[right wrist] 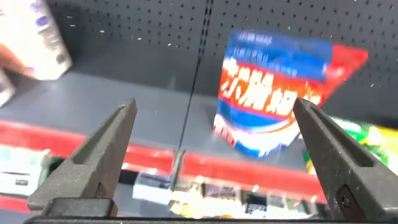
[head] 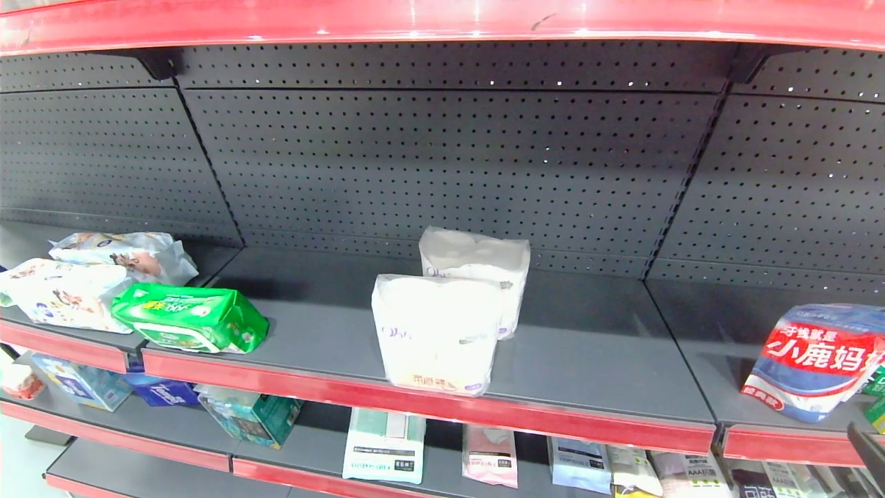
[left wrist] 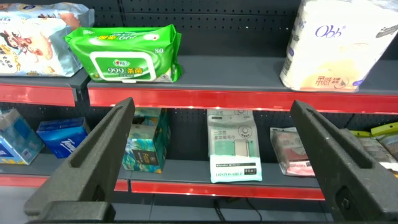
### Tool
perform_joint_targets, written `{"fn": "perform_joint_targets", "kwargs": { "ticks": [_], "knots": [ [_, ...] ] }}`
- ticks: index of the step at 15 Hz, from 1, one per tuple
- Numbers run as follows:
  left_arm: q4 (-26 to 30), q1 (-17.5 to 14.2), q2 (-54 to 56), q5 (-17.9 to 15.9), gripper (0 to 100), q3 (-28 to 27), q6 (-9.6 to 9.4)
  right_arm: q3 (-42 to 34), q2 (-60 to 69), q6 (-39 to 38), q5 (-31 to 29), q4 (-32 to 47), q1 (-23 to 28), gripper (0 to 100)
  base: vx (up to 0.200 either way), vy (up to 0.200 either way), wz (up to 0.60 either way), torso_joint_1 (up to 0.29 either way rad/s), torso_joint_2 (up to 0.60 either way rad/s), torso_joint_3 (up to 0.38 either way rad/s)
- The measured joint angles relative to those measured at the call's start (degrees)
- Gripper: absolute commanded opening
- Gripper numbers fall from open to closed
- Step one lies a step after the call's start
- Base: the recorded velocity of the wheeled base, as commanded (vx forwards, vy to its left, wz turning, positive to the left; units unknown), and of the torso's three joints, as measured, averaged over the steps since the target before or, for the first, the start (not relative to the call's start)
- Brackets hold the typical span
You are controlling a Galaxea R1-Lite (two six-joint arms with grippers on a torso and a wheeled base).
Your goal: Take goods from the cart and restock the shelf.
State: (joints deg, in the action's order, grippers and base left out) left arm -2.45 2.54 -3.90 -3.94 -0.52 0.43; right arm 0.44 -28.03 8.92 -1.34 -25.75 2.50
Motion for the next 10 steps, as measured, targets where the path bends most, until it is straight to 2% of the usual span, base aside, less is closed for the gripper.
{"fn": "perform_joint_targets", "kwargs": {
  "ticks": [3, 6, 8, 10],
  "knots": [
    [0.0, 0.0, 0.0, 0.0, 100, 0.0, 0.00, -0.2, 14.0, -2.0, 0.0, 15.7, -0.6, 100, 0.000, 0.000, 0.00, 0.000, 0.00, 0.000],
    [0.0, 0.0, 0.0, 0.0, 100, 0.0, 0.00, -0.4, 23.8, -5.0, 1.2, 25.1, -2.2, 100, 0.000, 0.000, 0.00, 0.000, 0.00, 0.000],
    [0.0, 0.0, 0.0, 0.0, 100, 0.0, 0.00, -0.4, 26.3, -8.5, 1.2, 25.6, -2.5, 100, 0.000, 0.000, 0.00, 0.000, 0.00, 0.000],
    [0.0, 0.0, 0.0, 0.0, 100, 0.0, 0.00, -0.4, 27.4, -8.6, -0.2, 25.6, -2.6, 100, 0.000, 0.000, 0.00, 0.000, 0.00, 0.000]
  ]
}}
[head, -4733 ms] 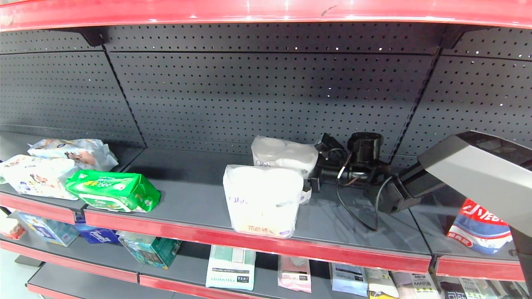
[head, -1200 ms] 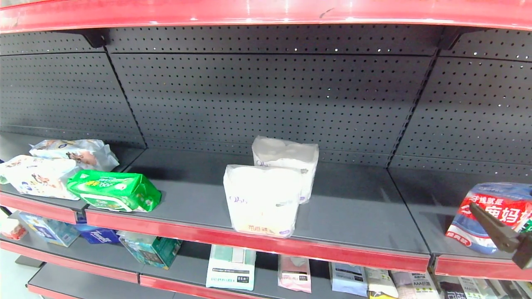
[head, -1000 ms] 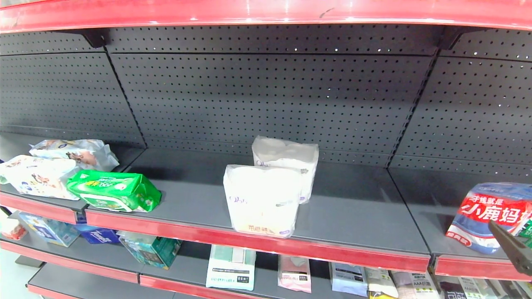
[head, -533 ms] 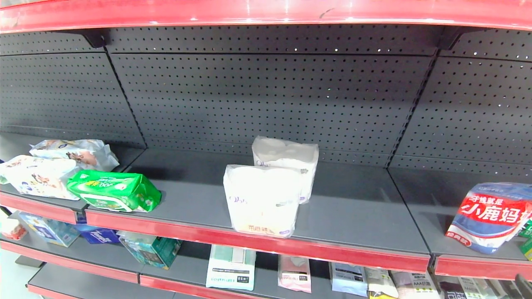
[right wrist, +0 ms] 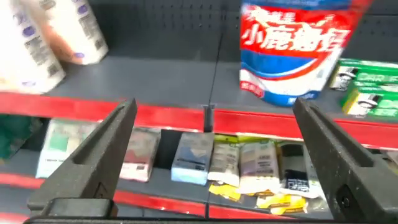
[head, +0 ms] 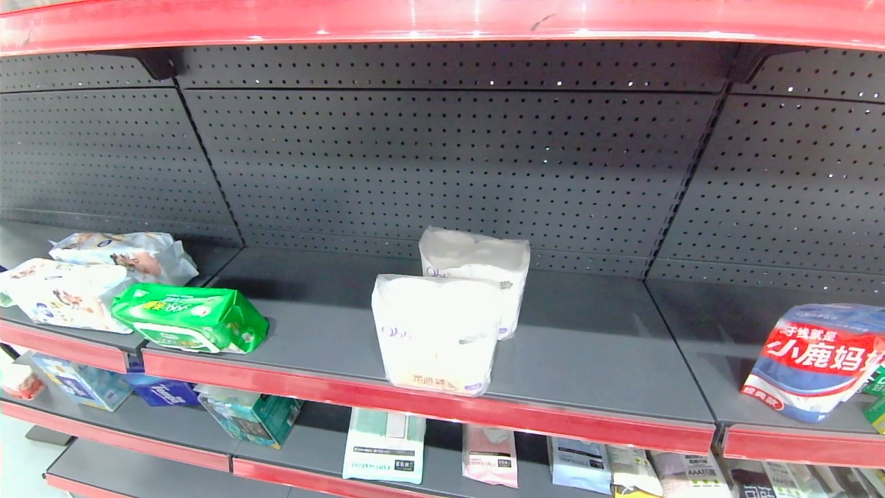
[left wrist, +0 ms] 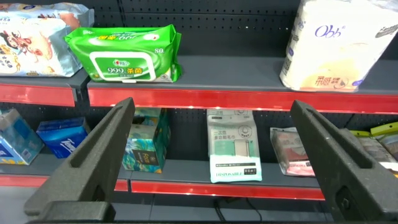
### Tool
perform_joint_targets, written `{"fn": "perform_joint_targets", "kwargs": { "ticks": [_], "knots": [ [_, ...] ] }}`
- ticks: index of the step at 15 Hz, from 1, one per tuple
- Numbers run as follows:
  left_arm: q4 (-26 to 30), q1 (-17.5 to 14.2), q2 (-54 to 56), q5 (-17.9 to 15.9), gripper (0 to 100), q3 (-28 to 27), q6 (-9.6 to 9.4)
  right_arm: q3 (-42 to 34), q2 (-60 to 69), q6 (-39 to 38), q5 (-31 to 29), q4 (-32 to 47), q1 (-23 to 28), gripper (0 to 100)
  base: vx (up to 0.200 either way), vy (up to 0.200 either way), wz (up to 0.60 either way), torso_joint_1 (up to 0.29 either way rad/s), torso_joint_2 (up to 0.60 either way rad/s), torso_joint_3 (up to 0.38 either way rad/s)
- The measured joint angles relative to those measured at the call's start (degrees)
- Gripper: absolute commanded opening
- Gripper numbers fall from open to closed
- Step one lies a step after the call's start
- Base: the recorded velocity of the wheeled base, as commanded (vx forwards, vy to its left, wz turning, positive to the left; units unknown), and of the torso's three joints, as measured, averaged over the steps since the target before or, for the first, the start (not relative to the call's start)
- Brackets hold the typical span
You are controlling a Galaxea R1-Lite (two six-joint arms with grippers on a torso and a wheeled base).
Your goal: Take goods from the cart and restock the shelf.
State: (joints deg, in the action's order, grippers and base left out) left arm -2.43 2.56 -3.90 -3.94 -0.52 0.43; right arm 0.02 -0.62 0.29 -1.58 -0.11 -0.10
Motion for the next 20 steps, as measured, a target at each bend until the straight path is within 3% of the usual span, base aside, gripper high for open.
{"fn": "perform_joint_targets", "kwargs": {
  "ticks": [7, 11, 20],
  "knots": [
    [0.1, 0.0, 0.0, -0.5, 100, 0.0, -0.98, 0.0, 0.7, -0.5, -0.2, 0.1, 0.0, 100, 0.000, 0.000, 0.00, 0.000, 0.00, 0.000],
    [0.5, 0.0, 0.0, -0.7, 100, 0.0, -2.77, 0.1, 0.7, -0.4, -0.2, 0.1, 0.0, 100, 0.000, 0.000, 0.00, 0.000, 0.00, 0.000],
    [0.7, 0.0, 0.0, -1.0, 100, -0.1, -3.55, 0.0, 0.7, -0.6, -0.3, 0.1, 0.0, 100, 0.000, 0.000, -0.07, 0.000, 0.00, 0.000]
  ]
}}
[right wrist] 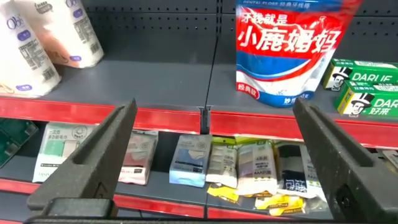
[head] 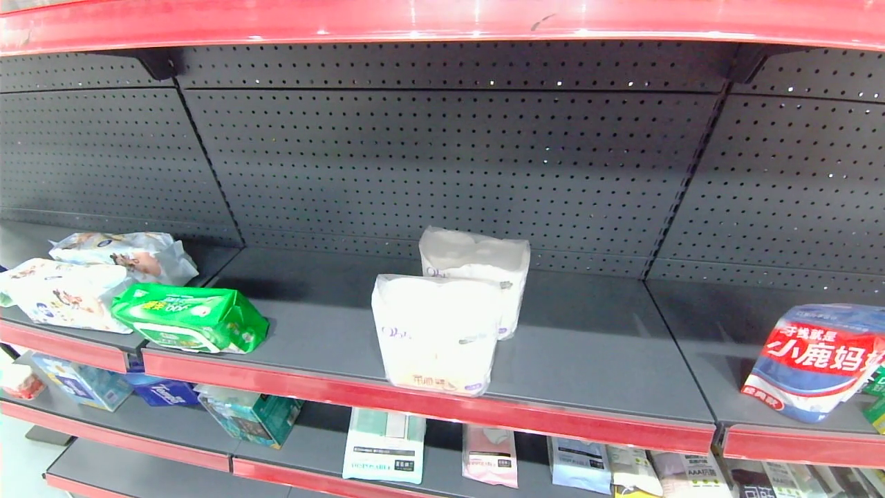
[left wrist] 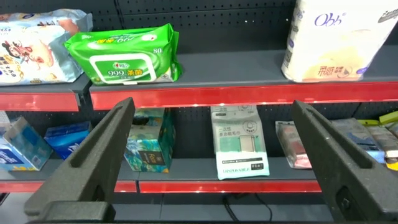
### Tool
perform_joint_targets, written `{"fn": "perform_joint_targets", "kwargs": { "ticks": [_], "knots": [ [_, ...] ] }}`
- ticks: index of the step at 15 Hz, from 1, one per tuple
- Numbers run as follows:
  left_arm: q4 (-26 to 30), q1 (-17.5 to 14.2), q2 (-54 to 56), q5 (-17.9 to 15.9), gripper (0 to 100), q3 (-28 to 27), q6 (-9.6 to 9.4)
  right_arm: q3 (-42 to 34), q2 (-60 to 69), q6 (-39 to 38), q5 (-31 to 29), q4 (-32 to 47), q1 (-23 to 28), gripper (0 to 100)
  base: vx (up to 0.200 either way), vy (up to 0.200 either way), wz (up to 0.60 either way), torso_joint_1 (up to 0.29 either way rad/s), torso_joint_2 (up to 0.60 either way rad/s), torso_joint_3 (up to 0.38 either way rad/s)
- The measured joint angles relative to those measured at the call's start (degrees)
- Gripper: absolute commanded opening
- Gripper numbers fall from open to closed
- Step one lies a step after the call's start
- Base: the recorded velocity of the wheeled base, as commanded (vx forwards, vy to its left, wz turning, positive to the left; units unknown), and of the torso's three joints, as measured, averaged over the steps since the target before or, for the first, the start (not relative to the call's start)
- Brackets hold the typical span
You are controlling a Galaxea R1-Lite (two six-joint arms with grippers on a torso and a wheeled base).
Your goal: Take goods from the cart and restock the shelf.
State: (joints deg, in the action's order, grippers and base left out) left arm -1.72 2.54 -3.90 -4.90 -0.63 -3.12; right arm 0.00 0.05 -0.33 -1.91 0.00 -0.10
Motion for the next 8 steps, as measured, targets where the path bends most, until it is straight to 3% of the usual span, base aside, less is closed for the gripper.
{"fn": "perform_joint_targets", "kwargs": {
  "ticks": [7, 8],
  "knots": [
    [0.0, 0.0, 0.0, 0.0, 100, 0.0, -0.02, 0.0, 0.0, 0.0, 0.0, 0.0, 0.0, 100, 0.000, 0.000, -0.60, 0.004, 0.00, 0.000],
    [0.0, 0.0, 0.0, 0.0, 100, 0.0, -0.05, 0.0, 0.0, 0.0, 0.0, 0.0, 0.0, 100, 0.000, 0.000, 0.00, 0.000, 0.00, 0.000]
  ]
}}
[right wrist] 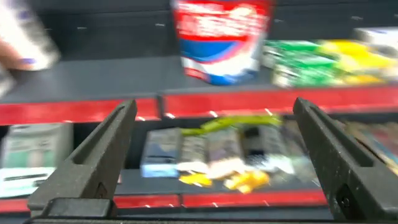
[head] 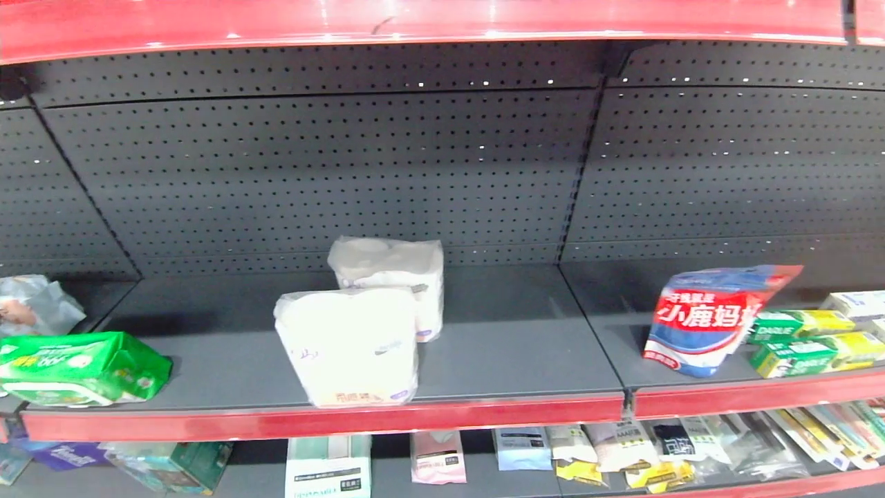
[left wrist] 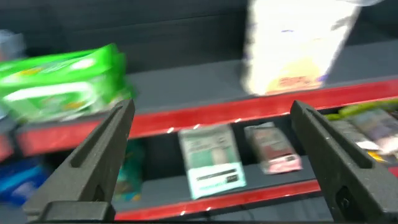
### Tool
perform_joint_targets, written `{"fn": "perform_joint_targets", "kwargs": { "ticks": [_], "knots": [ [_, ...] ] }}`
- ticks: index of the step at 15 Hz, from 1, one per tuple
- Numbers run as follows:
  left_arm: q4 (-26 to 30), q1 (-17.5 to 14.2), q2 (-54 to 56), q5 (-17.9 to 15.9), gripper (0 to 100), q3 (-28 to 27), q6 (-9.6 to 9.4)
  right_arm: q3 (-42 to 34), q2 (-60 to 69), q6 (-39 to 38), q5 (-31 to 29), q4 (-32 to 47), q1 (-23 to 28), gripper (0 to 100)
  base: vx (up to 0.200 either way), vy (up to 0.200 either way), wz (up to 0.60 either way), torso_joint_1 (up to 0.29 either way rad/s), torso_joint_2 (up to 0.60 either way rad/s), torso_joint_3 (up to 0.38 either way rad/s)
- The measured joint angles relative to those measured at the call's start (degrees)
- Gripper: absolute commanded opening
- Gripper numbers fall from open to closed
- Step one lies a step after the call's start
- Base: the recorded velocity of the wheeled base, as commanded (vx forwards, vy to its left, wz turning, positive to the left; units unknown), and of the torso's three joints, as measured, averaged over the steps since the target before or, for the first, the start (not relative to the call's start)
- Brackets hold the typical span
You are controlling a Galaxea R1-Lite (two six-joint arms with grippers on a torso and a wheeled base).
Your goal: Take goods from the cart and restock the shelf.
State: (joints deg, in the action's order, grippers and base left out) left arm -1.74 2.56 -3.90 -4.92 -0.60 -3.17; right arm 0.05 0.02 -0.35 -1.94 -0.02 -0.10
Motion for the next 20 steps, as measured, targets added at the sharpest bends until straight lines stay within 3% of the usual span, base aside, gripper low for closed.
{"fn": "perform_joint_targets", "kwargs": {
  "ticks": [4, 6, 8, 9, 12, 15, 20],
  "knots": [
    [0.0, 0.0, -0.1, -0.3, 100, 0.0, 0.85, 0.0, 0.0, 0.1, 0.0, 0.0, 0.0, 100, 0.000, 0.000, 0.00, 0.000, 0.00, 0.000],
    [0.1, 0.5, -1.4, -0.6, 100, -1.9, 3.82, 0.0, 0.0, 0.3, 0.1, 0.0, 0.0, 100, 0.000, 0.000, 0.00, 0.000, 0.00, 0.000],
    [-0.1, 0.8, -7.1, 0.1, 100, -7.3, 7.81, 0.0, 0.0, 0.3, 0.2, 0.0, 0.0, 100, 0.000, 0.000, 0.00, 0.000, 0.00, 0.000],
    [-0.2, 0.7, -12.1, 0.9, 100, -10.3, 8.86, 0.0, 0.0, 0.3, 0.2, 0.0, 0.0, 100, 0.000, 0.000, 0.00, 0.000, 0.00, 0.000],
    [-0.5, -1.2, -31.5, 4.7, 100, -19.7, 9.40, 0.0, 0.0, 0.3, 0.2, 0.0, 0.0, 100, 0.000, 0.000, 0.00, 0.000, 0.00, 0.000],
    [-0.8, -4.6, -49.8, 6.3, 100, -27.2, 9.52, 0.0, 0.0, 0.3, 0.2, 0.0, 0.0, 100, 0.000, 0.000, 0.00, 0.000, 0.00, 0.000],
    [-0.8, -7.2, -65.0, 5.8, 100, -30.4, 9.37, 0.1, 0.0, 0.3, 0.2, 0.0, 0.0, 100, 0.000, 0.000, 0.00, 0.000, 0.00, 0.000]
  ]
}}
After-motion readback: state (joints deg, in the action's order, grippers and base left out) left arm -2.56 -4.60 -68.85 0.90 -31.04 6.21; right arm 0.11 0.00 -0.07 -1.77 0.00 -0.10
